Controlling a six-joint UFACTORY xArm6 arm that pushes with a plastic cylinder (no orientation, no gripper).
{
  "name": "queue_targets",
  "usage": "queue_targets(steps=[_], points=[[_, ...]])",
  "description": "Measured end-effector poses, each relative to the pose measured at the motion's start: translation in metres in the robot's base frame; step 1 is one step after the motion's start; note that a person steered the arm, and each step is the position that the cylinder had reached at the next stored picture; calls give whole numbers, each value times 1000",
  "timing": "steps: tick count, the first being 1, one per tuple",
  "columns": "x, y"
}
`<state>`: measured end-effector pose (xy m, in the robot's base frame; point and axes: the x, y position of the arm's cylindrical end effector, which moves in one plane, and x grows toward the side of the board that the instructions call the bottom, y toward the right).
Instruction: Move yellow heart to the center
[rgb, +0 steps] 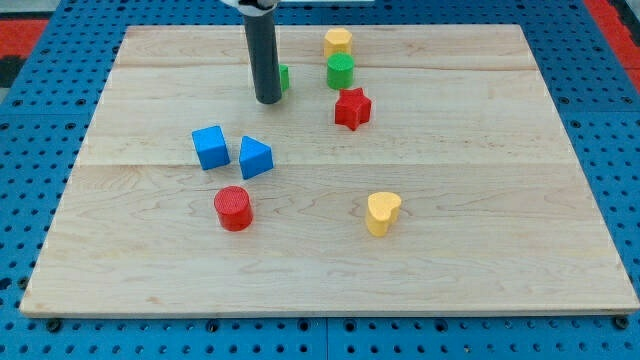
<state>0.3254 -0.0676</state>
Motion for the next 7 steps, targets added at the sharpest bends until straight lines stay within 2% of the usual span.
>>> queue_targets(steps=[1,2,3,4,5,6,7], points=[[-27,10],[-3,-35],[35,5],[88,99],[115,190],[125,264],[173,308]])
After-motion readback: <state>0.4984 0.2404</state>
